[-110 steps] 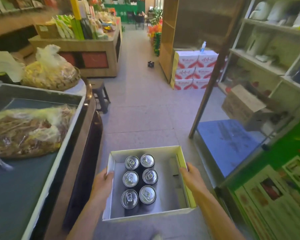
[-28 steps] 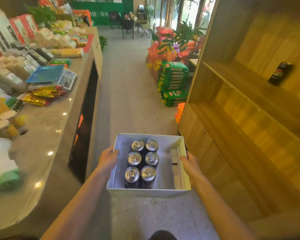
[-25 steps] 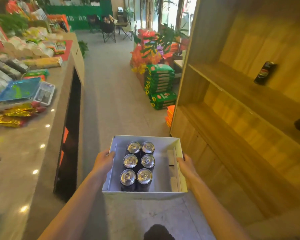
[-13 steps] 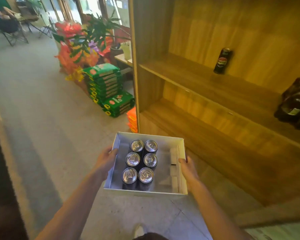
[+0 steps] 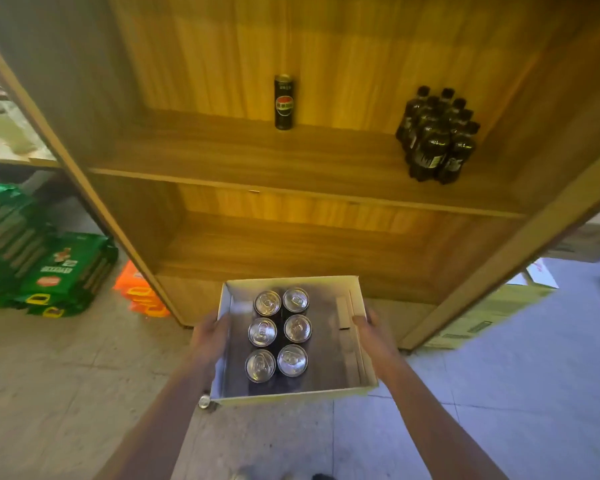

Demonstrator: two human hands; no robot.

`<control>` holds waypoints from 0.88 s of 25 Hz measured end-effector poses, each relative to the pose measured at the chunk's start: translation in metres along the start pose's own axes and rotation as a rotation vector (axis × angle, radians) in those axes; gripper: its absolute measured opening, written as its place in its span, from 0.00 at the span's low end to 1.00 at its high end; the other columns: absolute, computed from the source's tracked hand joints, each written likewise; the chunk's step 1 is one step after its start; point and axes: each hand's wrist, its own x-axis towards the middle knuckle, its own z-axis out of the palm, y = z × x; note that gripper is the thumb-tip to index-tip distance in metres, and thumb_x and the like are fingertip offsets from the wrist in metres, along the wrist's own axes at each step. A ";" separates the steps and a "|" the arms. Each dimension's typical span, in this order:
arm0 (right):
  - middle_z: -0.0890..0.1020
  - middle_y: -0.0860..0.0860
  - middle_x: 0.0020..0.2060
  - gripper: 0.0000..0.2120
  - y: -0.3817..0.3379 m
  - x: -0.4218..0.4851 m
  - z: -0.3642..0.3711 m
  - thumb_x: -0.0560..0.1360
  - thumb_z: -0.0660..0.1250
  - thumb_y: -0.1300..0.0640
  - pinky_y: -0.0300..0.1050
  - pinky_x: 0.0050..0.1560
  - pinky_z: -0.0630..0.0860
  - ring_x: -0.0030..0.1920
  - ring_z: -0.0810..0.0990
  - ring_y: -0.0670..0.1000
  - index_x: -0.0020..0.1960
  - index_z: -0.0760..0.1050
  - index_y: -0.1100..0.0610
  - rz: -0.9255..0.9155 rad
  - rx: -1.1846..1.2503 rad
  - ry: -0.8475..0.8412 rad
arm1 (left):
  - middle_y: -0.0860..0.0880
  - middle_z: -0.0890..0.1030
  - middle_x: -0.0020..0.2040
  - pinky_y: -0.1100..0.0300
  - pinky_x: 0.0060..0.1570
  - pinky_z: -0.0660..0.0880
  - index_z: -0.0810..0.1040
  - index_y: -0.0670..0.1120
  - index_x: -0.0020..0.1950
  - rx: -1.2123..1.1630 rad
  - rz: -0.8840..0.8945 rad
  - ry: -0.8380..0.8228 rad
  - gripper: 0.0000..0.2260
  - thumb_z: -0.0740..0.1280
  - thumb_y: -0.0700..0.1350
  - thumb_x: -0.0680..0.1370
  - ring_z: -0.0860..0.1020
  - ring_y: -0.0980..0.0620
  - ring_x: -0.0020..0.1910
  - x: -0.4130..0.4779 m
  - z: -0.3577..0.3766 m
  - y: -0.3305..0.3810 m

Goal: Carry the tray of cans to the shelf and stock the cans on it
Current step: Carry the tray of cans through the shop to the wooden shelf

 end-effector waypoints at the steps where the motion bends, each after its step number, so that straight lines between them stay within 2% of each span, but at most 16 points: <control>1: 0.81 0.42 0.43 0.13 0.002 -0.001 0.003 0.81 0.60 0.61 0.38 0.39 0.72 0.43 0.78 0.44 0.53 0.75 0.43 0.006 0.006 0.017 | 0.48 0.83 0.46 0.54 0.46 0.75 0.83 0.46 0.54 0.025 -0.007 -0.030 0.09 0.64 0.47 0.81 0.77 0.50 0.46 0.009 0.000 -0.002; 4: 0.84 0.45 0.43 0.15 0.018 -0.003 0.011 0.79 0.60 0.63 0.40 0.41 0.74 0.43 0.79 0.47 0.50 0.79 0.45 0.016 -0.001 0.041 | 0.51 0.82 0.48 0.57 0.45 0.72 0.81 0.48 0.56 0.059 -0.007 -0.091 0.09 0.63 0.47 0.82 0.77 0.52 0.47 0.028 0.002 -0.014; 7: 0.84 0.40 0.43 0.15 0.047 0.010 0.025 0.80 0.60 0.61 0.36 0.39 0.72 0.44 0.80 0.40 0.48 0.80 0.43 0.067 0.006 0.068 | 0.59 0.83 0.42 0.64 0.37 0.72 0.81 0.55 0.48 0.105 -0.013 -0.115 0.09 0.62 0.46 0.82 0.79 0.60 0.42 0.048 0.009 -0.039; 9: 0.84 0.48 0.44 0.13 0.080 0.027 0.036 0.80 0.60 0.60 0.40 0.41 0.74 0.44 0.79 0.45 0.49 0.81 0.47 0.090 -0.002 0.079 | 0.60 0.85 0.40 0.64 0.37 0.75 0.82 0.58 0.46 0.143 -0.016 -0.135 0.11 0.62 0.48 0.82 0.81 0.63 0.39 0.063 0.015 -0.067; 11: 0.84 0.55 0.45 0.12 0.125 0.053 0.051 0.79 0.59 0.61 0.47 0.43 0.74 0.43 0.78 0.49 0.50 0.81 0.52 0.078 -0.018 0.063 | 0.54 0.85 0.39 0.58 0.38 0.74 0.83 0.54 0.47 0.190 -0.032 -0.125 0.10 0.62 0.50 0.81 0.80 0.56 0.39 0.088 0.026 -0.107; 14: 0.84 0.48 0.43 0.10 0.205 0.094 0.076 0.80 0.60 0.59 0.48 0.44 0.76 0.45 0.80 0.49 0.49 0.80 0.51 0.097 -0.025 0.087 | 0.47 0.84 0.45 0.57 0.39 0.72 0.82 0.48 0.52 0.240 -0.015 -0.111 0.10 0.62 0.47 0.82 0.79 0.51 0.43 0.138 0.050 -0.181; 15: 0.83 0.44 0.43 0.10 0.238 0.110 0.088 0.80 0.61 0.59 0.45 0.43 0.76 0.46 0.81 0.47 0.49 0.80 0.50 0.109 -0.024 0.100 | 0.45 0.84 0.46 0.57 0.39 0.72 0.82 0.46 0.54 0.259 -0.004 -0.119 0.10 0.61 0.45 0.82 0.79 0.50 0.43 0.158 0.059 -0.213; 17: 0.83 0.38 0.40 0.12 0.300 0.143 0.110 0.80 0.60 0.60 0.40 0.40 0.73 0.43 0.80 0.39 0.47 0.79 0.46 0.119 -0.020 0.112 | 0.45 0.84 0.46 0.60 0.37 0.72 0.82 0.45 0.56 0.280 0.017 -0.127 0.10 0.61 0.43 0.82 0.79 0.53 0.41 0.198 0.078 -0.274; 19: 0.83 0.38 0.40 0.14 0.365 0.181 0.134 0.80 0.60 0.60 0.39 0.40 0.72 0.43 0.80 0.39 0.46 0.79 0.44 0.129 -0.001 0.118 | 0.47 0.84 0.45 0.64 0.35 0.73 0.82 0.47 0.57 0.267 0.020 -0.127 0.10 0.61 0.43 0.82 0.79 0.55 0.40 0.238 0.097 -0.340; 22: 0.82 0.38 0.45 0.14 0.465 0.238 0.169 0.80 0.60 0.59 0.38 0.40 0.73 0.47 0.80 0.42 0.49 0.79 0.42 0.122 0.001 0.139 | 0.44 0.84 0.50 0.55 0.44 0.78 0.81 0.46 0.60 0.234 0.003 -0.148 0.11 0.60 0.43 0.83 0.82 0.47 0.47 0.297 0.125 -0.436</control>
